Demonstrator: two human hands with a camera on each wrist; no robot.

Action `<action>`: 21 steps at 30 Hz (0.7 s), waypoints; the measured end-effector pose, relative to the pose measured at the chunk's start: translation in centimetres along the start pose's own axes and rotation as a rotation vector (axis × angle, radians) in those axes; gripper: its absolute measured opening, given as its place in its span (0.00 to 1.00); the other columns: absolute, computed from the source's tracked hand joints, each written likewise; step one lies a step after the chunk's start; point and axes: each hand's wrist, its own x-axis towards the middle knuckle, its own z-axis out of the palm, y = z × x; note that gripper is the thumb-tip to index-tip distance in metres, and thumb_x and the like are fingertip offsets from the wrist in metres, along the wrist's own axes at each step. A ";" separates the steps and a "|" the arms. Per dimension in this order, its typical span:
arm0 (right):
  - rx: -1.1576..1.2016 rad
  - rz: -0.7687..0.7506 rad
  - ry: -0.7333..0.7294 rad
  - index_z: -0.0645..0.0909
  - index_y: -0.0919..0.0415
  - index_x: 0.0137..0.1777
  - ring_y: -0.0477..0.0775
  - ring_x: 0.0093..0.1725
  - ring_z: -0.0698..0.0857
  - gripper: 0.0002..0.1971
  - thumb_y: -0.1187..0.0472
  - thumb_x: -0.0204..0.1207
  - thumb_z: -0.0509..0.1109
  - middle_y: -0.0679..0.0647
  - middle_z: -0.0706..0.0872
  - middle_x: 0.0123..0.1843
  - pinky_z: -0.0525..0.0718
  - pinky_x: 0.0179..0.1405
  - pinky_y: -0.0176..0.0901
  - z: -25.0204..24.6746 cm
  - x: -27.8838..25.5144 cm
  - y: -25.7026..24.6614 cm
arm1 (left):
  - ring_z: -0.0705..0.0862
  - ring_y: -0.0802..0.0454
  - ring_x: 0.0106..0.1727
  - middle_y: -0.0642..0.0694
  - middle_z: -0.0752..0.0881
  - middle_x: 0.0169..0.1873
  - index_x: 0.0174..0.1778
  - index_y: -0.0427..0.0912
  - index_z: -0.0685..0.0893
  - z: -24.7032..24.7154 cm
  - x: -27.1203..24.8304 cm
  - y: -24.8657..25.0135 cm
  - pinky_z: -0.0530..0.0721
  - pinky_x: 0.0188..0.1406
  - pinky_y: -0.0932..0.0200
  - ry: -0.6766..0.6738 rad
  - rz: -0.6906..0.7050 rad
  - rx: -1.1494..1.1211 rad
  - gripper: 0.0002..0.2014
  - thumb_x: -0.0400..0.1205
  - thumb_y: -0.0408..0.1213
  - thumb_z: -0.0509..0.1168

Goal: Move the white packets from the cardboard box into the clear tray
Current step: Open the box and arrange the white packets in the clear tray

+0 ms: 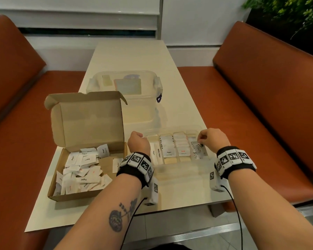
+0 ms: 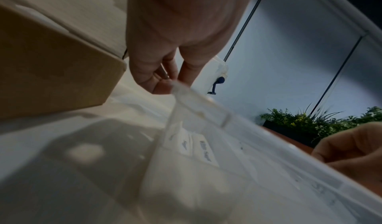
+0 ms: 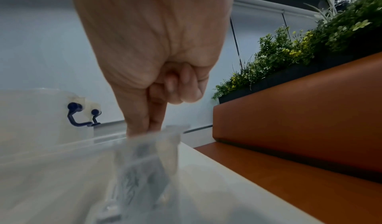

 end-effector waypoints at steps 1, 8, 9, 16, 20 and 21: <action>-0.009 -0.003 -0.032 0.85 0.54 0.41 0.49 0.41 0.84 0.04 0.60 0.76 0.71 0.49 0.89 0.42 0.83 0.42 0.42 0.2 -0.1 0.0 | 0.81 0.40 0.58 0.37 0.83 0.58 0.58 0.33 0.80 0.0 0.0 0.0 0.74 0.43 0.58 0.001 0.002 0.002 0.10 0.82 0.25 0.61; -0.069 -0.015 -0.068 0.86 0.53 0.50 0.50 0.52 0.84 0.06 0.59 0.75 0.72 0.47 0.87 0.54 0.81 0.49 0.41 1.1 -0.3 -0.1 | 0.81 0.40 0.57 0.37 0.83 0.57 0.58 0.34 0.80 0.1 0.0 0.0 0.72 0.42 0.58 0.013 0.006 0.031 0.10 0.82 0.24 0.60; -0.075 -0.027 -0.059 0.85 0.52 0.52 0.50 0.54 0.83 0.08 0.59 0.74 0.73 0.47 0.85 0.56 0.80 0.51 0.41 1.2 -0.4 -0.1 | 0.81 0.40 0.57 0.37 0.83 0.57 0.58 0.34 0.80 0.1 0.0 0.0 0.72 0.42 0.58 0.013 0.006 0.030 0.10 0.82 0.24 0.60; -0.166 -0.013 -0.199 0.86 0.49 0.52 0.48 0.52 0.84 0.14 0.59 0.67 0.79 0.45 0.87 0.52 0.85 0.56 0.44 1.4 -0.5 -0.2 | 0.82 0.40 0.56 0.36 0.84 0.56 0.58 0.34 0.80 0.1 0.0 0.0 0.73 0.41 0.57 0.009 0.005 0.027 0.10 0.82 0.24 0.60; -0.150 0.004 -0.195 0.86 0.49 0.51 0.48 0.52 0.85 0.14 0.59 0.66 0.80 0.45 0.88 0.52 0.87 0.54 0.47 1.4 -0.6 -0.1 | 0.82 0.40 0.55 0.36 0.84 0.56 0.58 0.34 0.80 0.0 -0.1 0.1 0.74 0.41 0.57 0.001 -0.001 0.024 0.10 0.82 0.24 0.60; -0.146 0.009 -0.193 0.86 0.49 0.51 0.48 0.52 0.85 0.14 0.60 0.66 0.80 0.45 0.88 0.52 0.87 0.54 0.46 1.3 -0.5 -0.2 | 0.82 0.41 0.54 0.36 0.84 0.56 0.57 0.34 0.80 0.0 -0.1 0.1 0.74 0.41 0.57 -0.001 -0.005 0.024 0.09 0.82 0.24 0.60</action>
